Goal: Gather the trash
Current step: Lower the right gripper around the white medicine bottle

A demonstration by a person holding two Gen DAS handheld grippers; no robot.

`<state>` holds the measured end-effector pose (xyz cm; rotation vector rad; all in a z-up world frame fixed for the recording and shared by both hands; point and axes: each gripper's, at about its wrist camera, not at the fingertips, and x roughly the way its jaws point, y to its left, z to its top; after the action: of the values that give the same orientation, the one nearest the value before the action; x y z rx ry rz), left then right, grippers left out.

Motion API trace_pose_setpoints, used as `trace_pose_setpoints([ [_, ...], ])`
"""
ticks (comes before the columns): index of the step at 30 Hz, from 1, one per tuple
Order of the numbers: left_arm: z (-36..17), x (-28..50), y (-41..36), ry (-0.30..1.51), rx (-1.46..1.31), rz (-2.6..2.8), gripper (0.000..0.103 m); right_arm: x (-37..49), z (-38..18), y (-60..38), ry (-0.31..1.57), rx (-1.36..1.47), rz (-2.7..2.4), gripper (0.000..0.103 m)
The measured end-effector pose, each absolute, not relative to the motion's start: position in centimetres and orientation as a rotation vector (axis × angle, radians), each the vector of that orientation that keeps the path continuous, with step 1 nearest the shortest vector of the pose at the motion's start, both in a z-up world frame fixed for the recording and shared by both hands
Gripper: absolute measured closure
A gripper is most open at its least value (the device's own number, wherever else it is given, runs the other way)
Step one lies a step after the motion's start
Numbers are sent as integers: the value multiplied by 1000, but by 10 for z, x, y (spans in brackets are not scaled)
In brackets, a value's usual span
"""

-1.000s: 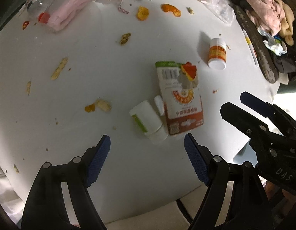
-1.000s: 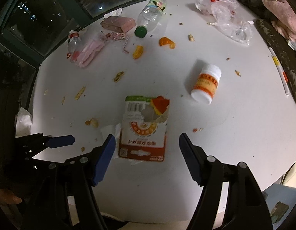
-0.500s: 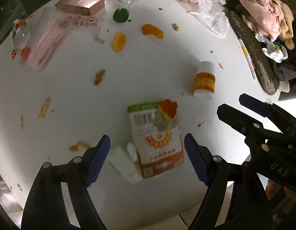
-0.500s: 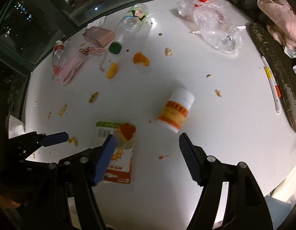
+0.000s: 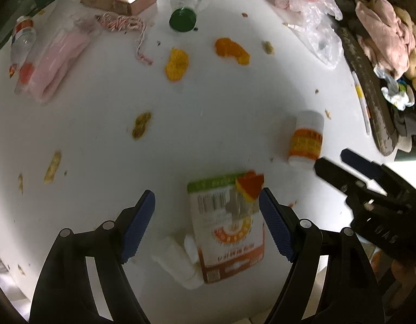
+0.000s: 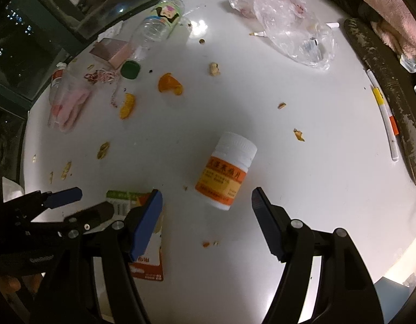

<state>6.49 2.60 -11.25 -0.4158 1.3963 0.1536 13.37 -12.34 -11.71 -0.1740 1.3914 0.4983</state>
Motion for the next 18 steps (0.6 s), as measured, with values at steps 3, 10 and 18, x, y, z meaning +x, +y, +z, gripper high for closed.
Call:
trace_pose_setpoints([
  [3, -113, 79, 29, 1385, -399, 146, 27, 141, -125, -116, 1404, -187, 496, 37],
  [10, -125, 102, 38, 1385, -387, 131, 27, 157, -135, -109, 1411, -216, 441, 37],
  [18, -136, 119, 36, 1392, -360, 99, 27, 165, -155, -105, 1432, -270, 349, 37],
])
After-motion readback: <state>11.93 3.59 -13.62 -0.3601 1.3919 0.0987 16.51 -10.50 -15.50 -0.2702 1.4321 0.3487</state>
